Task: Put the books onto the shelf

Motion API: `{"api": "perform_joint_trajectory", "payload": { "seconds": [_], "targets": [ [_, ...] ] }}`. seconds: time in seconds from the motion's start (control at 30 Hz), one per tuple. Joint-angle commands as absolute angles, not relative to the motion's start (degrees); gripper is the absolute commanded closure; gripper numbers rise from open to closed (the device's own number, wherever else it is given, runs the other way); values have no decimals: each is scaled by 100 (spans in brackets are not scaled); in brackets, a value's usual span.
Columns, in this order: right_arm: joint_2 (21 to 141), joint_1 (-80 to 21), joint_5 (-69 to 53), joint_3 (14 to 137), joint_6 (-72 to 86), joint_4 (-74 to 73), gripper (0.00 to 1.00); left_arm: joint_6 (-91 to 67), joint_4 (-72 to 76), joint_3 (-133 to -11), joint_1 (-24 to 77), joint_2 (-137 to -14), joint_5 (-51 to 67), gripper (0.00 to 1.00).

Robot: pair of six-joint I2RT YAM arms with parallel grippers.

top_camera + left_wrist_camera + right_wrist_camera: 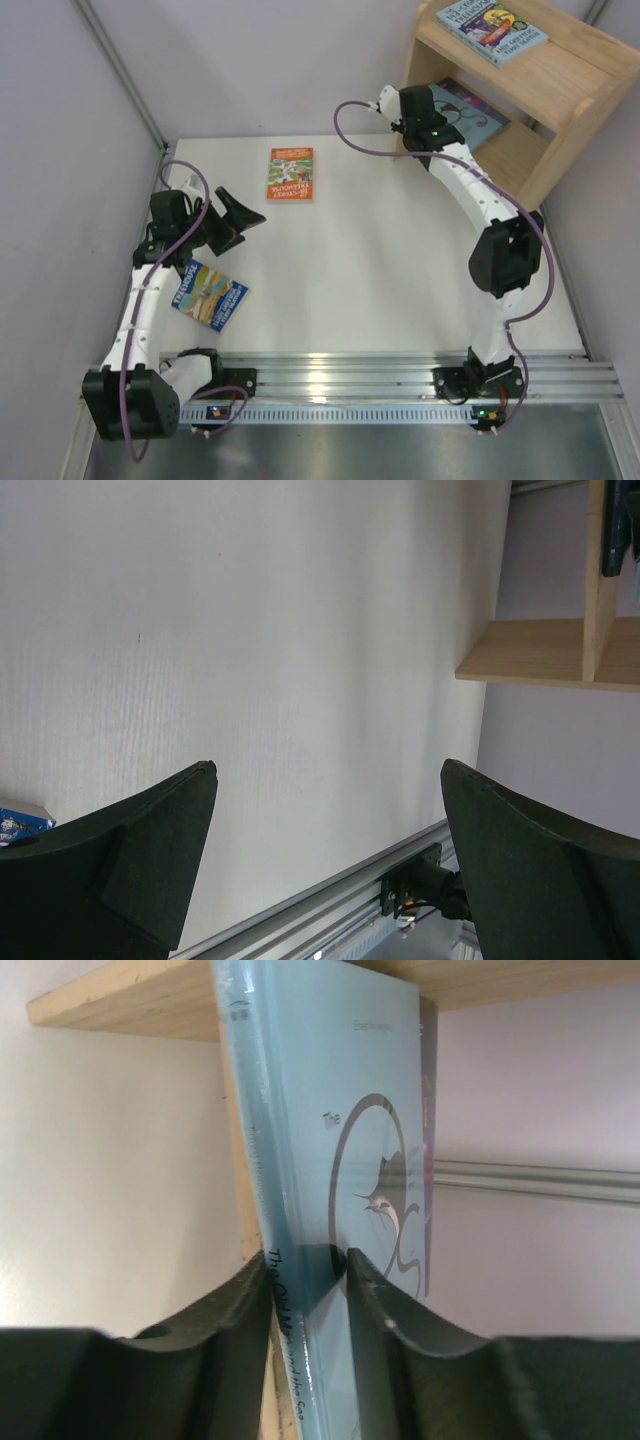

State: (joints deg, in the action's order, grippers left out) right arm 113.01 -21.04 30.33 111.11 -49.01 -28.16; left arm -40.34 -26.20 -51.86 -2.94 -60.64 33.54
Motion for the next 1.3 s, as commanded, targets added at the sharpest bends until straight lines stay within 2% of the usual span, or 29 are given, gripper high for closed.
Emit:
{"api": "perform_joint_trajectory", "payload": {
  "seconds": [0.0,0.2,0.57,1.07,1.27],
  "targets": [
    [11223,-1925,3208,11461,-4930,-2224,63,-3938,-2610,-5388,-255,-5976,3322,1],
    [11399,-1863,3164,11566,-4904,-2188,54,-3850,-2769,-5476,-237,-5994,3270,1],
    [11127,-1890,2567,11566,-4641,-2689,49,-3893,-2742,-5440,-202,-5959,3252,1],
    [11030,-1890,2716,11268,-4851,-2620,69,-3929,-2751,-5467,-158,-5845,3252,2],
    [11083,-1846,2795,11118,-5124,-2260,71,-3911,-2804,-5537,-141,-5783,3164,2]
  ]
}}
